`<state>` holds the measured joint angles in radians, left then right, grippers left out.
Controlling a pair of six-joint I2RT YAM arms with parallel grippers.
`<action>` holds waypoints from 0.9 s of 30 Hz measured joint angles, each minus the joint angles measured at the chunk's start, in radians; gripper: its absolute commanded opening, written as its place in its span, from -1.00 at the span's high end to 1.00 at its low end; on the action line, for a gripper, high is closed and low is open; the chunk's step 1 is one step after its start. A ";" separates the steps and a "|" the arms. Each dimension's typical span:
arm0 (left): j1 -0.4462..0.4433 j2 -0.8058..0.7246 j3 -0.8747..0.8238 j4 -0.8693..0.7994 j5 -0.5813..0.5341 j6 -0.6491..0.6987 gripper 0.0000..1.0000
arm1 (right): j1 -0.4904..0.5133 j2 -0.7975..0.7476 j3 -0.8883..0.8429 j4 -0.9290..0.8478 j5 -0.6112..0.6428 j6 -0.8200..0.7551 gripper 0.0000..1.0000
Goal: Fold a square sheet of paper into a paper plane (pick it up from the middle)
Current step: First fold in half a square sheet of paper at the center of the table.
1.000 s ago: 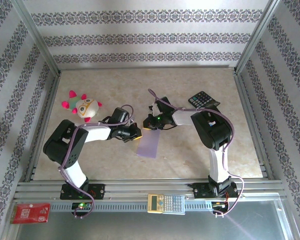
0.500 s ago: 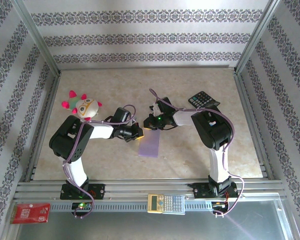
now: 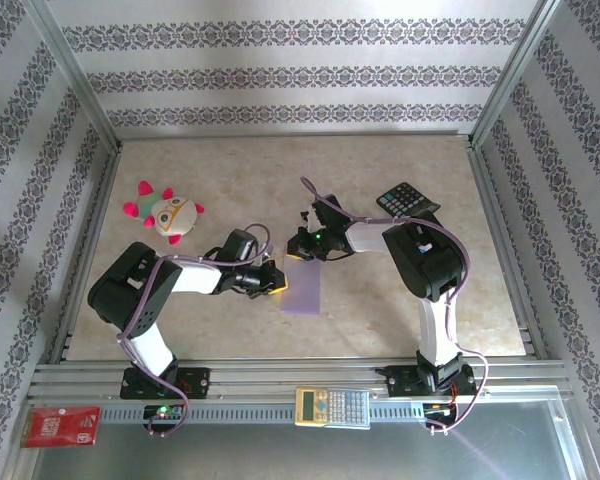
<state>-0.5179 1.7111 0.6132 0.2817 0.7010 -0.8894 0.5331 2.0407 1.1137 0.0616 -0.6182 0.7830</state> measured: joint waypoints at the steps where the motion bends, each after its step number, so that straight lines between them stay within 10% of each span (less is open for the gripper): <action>1: -0.007 -0.008 -0.016 0.011 0.002 -0.011 0.96 | 0.000 -0.001 -0.003 0.002 0.000 0.003 1.00; 27: -0.157 -0.155 -0.119 -0.066 -0.083 -0.087 1.00 | 0.008 -0.018 -0.018 0.007 0.047 0.026 1.00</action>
<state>-0.6750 1.5558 0.4938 0.2157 0.6178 -0.9764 0.5411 2.0232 1.0962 0.0689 -0.5716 0.8089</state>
